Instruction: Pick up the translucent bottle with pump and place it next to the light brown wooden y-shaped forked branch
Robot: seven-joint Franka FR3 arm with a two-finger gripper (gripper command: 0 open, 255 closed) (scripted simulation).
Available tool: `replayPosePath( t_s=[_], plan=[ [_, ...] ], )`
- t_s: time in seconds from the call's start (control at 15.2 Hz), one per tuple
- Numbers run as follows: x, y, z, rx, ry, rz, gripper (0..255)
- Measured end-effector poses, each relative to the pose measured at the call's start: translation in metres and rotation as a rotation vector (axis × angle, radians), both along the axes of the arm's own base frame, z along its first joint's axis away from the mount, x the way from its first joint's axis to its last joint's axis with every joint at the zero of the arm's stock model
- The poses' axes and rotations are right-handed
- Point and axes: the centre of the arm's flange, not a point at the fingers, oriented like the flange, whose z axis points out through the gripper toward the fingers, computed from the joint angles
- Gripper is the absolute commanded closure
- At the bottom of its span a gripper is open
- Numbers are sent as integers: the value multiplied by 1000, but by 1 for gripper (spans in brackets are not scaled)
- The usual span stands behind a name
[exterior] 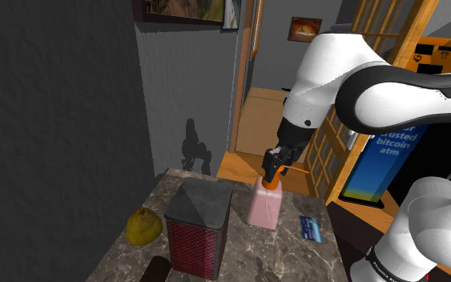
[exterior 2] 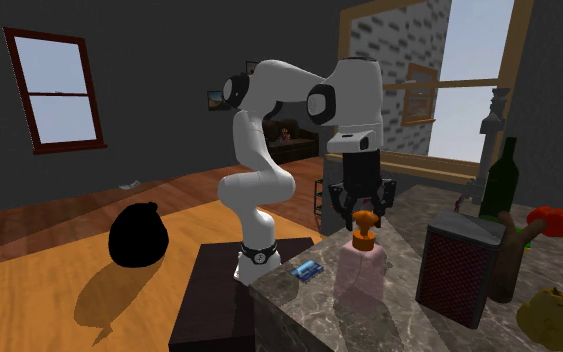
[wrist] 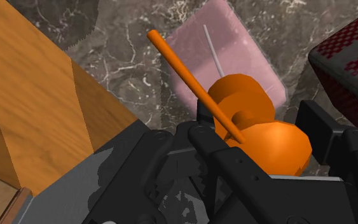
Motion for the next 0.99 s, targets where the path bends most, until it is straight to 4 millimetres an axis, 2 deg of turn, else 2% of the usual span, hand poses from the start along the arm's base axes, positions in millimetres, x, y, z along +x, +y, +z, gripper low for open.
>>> replayPosePath(
  t_s=[0.26, 0.99],
  plan=[
    [0, -1, 6, 0, 0, 0, 255],
    [-2, 0, 62, 0, 0, 0, 255]
  ],
)
